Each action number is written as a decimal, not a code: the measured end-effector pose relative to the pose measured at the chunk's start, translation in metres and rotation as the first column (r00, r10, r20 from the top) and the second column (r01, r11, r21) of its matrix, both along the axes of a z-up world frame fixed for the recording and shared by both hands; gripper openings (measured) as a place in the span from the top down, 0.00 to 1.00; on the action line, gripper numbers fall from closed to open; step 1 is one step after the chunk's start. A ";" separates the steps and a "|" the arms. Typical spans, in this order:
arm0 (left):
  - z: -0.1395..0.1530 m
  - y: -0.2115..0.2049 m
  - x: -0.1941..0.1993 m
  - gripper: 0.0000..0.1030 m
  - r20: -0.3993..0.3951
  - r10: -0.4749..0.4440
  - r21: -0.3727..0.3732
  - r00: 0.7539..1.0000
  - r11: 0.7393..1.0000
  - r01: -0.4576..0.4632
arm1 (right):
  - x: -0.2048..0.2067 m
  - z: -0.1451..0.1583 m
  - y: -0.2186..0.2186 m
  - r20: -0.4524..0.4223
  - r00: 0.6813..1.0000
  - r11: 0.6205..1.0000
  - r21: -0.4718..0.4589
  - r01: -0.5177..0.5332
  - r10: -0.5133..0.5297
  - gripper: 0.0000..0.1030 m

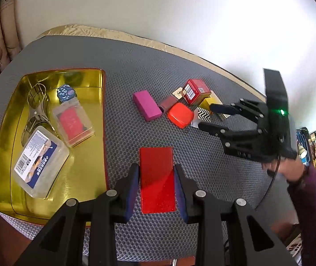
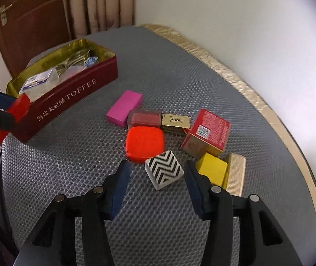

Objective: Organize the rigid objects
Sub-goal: 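Carry the red block into the tin with the left tool while the right tool grasps the chevron cube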

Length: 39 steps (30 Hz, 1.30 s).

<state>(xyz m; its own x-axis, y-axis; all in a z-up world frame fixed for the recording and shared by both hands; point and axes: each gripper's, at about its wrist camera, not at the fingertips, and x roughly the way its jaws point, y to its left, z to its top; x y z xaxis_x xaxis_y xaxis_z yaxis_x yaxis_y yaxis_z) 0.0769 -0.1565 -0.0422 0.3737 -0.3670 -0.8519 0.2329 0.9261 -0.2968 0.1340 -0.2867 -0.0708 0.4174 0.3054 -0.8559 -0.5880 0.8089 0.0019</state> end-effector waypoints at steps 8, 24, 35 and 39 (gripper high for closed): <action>0.001 0.007 0.004 0.70 -0.016 0.004 -0.024 1.000 1.000 -0.005 | 0.024 -0.016 0.014 -0.091 0.991 0.992 -0.081 -0.102 0.094 0.58; 0.029 0.128 0.017 0.70 0.048 0.262 0.068 0.964 0.962 -0.265 | -0.089 0.040 -0.029 -0.056 0.978 0.923 0.324 0.209 -0.201 0.73; -0.008 0.092 0.109 0.70 0.075 0.204 0.109 0.976 0.971 -0.212 | -0.133 0.062 0.003 -0.054 0.970 0.852 0.469 0.233 -0.236 0.73; -0.030 0.076 0.143 0.70 0.018 0.199 0.079 0.980 0.977 -0.200 | -0.136 0.062 0.010 -0.055 0.972 0.860 0.457 0.227 -0.227 0.73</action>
<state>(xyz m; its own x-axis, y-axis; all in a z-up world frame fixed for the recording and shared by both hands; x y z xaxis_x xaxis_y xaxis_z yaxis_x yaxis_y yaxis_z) 0.2197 -0.0807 -0.0720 0.4414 -0.2154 -0.8711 0.0441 0.9748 -0.2187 -0.0021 -0.2765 -0.0090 0.5235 0.5591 -0.6430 -0.3881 0.8283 0.4042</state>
